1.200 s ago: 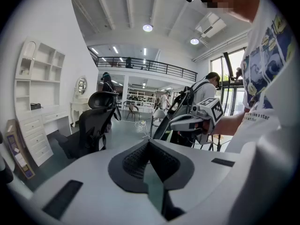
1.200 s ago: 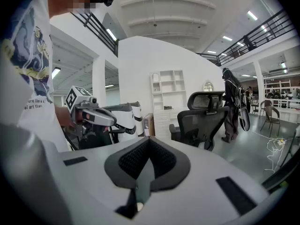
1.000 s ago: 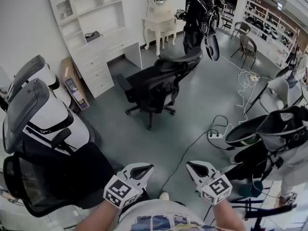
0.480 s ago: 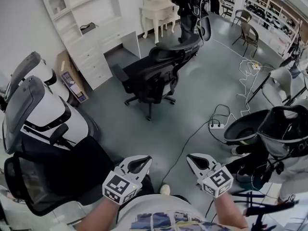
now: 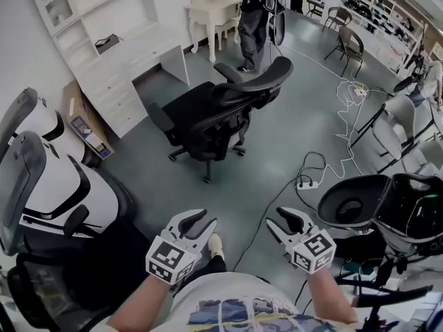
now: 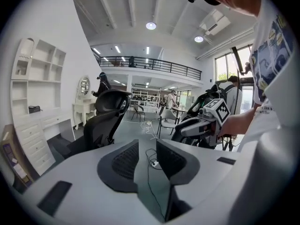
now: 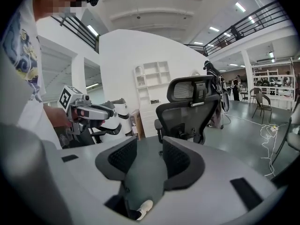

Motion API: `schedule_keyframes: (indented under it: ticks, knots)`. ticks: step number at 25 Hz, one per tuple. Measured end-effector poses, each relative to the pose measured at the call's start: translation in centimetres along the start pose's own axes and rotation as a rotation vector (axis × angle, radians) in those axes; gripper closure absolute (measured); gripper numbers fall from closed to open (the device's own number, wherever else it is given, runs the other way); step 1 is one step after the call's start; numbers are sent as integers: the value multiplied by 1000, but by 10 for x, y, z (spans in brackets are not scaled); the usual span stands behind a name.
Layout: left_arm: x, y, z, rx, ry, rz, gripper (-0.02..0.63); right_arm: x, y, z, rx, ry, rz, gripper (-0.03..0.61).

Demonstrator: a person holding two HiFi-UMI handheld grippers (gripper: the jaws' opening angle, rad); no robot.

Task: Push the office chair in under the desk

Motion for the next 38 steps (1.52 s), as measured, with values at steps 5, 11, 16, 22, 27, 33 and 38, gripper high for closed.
schedule_keyframes:
  ticks: [5,11,16,22,27,33,38]
  knots:
    - [58,-19,-45,-27,22,-29,466,-45,-35,-36,-21,74,15,360]
    - [121,-32,-90,-20,-9,-25,423,-100,-75,-72,-54,125,-46,323]
    - [156,-42,-129,-2,-59,-39,396,-162,-112,-89,-77,153,-48,294]
    - [183,-45,-178,71,-117,-68,351,-238,-147,-115,-114,158,-79,255]
    - [190,-42,-209,97,-127,-72,330,-280,-160,-140,-104,101,-86,238]
    - [190,-35,-236,175,-129,-96,330,-292,-167,-161,-74,2,-16,238]
    - [195,-34,-246,203,-182,-117,371,-292,-169,-164,-50,-31,22,239]
Point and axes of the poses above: the fingertips, and each gripper's own axes: z backward along the fingers, x to its left, y out of its underside, the point moved 5 cm from there along z, backward along the fingers, and after that the axes turned 11 degrees about -y, right-handed, at the moved point
